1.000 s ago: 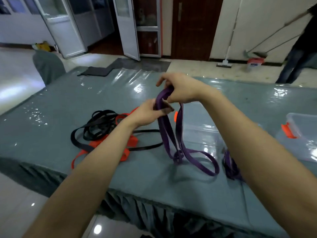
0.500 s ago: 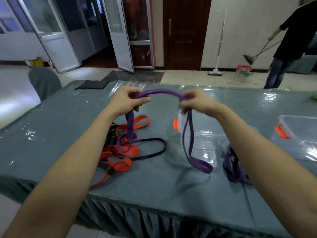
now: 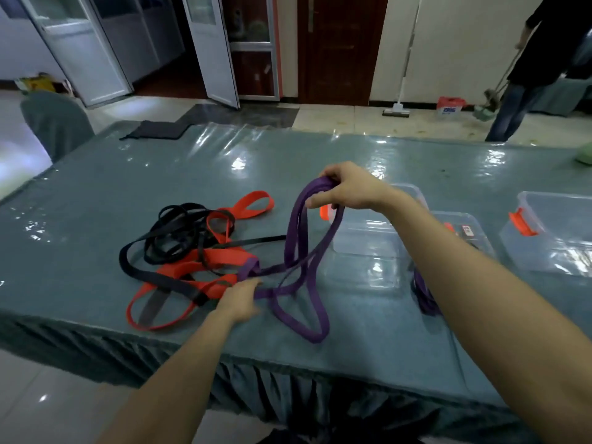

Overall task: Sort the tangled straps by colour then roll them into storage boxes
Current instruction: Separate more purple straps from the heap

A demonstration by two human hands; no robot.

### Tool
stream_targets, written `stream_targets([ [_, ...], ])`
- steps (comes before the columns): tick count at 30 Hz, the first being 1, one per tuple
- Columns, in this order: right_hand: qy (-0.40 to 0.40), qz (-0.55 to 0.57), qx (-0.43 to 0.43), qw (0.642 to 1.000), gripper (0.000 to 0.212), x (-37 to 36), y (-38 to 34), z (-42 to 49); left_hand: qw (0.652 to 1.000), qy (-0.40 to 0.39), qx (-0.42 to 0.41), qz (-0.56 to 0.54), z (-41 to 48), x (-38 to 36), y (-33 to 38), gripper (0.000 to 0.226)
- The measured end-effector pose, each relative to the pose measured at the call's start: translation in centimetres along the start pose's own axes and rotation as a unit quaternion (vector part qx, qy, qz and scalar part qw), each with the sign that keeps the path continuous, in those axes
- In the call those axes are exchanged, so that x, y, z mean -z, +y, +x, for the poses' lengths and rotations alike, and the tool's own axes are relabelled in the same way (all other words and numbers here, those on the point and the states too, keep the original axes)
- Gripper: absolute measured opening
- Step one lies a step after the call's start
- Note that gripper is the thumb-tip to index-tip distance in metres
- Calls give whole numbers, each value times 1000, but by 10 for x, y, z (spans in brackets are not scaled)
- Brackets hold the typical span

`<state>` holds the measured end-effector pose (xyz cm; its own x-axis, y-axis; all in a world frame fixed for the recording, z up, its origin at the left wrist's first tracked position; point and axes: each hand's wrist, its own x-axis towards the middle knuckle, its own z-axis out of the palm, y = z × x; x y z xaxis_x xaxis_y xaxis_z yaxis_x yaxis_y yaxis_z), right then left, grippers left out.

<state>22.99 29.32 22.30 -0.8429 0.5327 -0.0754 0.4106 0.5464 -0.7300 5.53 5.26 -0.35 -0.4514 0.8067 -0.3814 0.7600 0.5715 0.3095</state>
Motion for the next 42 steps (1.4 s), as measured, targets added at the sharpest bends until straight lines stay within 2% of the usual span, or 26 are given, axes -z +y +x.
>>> stream_targets([
  [3,41,-1,-15,999,39,-4,18,-5,986,12,-6,167,-5,-30,-5,61],
  [5,74,2,-18,997,33,5,26,-6,981,48,-2,190,-5,-36,-6,45],
  [8,113,27,-15,993,25,27,32,-8,987,136,33,84,-4,-29,-4,27],
  [10,120,51,-6,991,16,40,33,-10,976,199,86,-9,-3,-20,-1,42],
  [12,121,71,-2,990,14,45,33,-11,987,123,104,-2,0,-14,0,55],
  [14,115,66,-5,991,14,46,34,-13,991,21,130,14,4,-20,1,44],
  [15,109,58,-10,992,14,44,36,-15,990,-2,143,-10,4,-25,1,39],
  [18,96,45,-26,994,16,39,46,-22,969,55,176,-165,0,-45,5,33],
  [21,72,31,-45,996,21,33,61,-30,906,90,208,-358,6,-46,24,31],
  [22,60,27,-54,996,23,30,67,-32,871,92,219,-430,12,-44,35,32],
  [24,39,33,-72,996,28,21,83,-34,761,73,221,-606,21,-35,61,46],
  [25,32,24,-86,996,30,15,92,-36,718,68,216,-658,27,-32,71,55],
  [26,27,8,-102,994,30,10,103,-38,696,72,217,-680,33,-32,77,62],
  [27,23,-8,-119,993,30,4,115,-40,702,74,217,-674,37,-32,82,66],
  [28,19,-25,-137,990,30,-2,129,-44,747,77,211,-625,41,-33,83,66],
  [30,1,-86,-166,982,33,-13,154,-52,871,90,196,-441,47,-36,80,54],
  [31,-26,-124,-179,976,38,-17,167,-57,906,105,185,-365,50,-37,78,47],
  [32,-67,-157,-193,966,45,-21,178,-62,923,119,174,-321,53,-36,77,41],
  [35,-192,-220,-233,928,57,-27,198,-67,919,179,128,-329,63,-21,81,32],
  [37,-202,-222,-231,926,69,-25,200,-61,913,173,83,-360,70,7,86,33],
  [39,-187,-176,-203,945,83,-22,191,-50,930,99,0,-353,73,50,96,39],
  [42,-147,-40,-136,979,87,-13,163,-31,956,-10,-112,-271,73,125,113,41],
])
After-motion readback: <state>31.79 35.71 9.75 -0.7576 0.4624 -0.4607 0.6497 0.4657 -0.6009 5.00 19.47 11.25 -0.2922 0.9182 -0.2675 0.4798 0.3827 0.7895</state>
